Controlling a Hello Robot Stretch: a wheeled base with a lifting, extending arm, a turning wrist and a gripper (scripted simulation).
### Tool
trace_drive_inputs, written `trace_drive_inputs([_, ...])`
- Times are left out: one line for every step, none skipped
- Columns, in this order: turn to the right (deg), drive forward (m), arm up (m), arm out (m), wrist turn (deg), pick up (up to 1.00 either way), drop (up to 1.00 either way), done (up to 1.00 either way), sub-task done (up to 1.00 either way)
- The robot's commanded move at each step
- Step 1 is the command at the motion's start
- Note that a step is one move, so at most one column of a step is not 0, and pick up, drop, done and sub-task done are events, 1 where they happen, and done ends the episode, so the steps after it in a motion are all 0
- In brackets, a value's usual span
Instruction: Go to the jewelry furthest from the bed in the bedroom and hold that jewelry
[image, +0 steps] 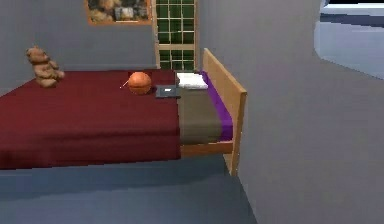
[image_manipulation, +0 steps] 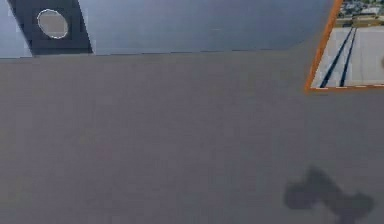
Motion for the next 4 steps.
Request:
trace_drive_inputs([0.0, 0.70, 0.00, 0.00, 0.0, 0.00, 0.00, 0.00, 0.00])
trace_drive_inputs([-45.0, 0.00, 0.00, 0.00, 0.0, 0.00, 0.00, 0.00, 0.00])
trace_drive_inputs([-45.0, 0.00, 0.00, 0.00, 0.0, 0.00, 0.00, 0.00, 0.00])
trace_drive_inputs([-15.0, 0.00, 0.00, 0.00, 0.0, 0.00, 0.00, 0.00, 0.00])
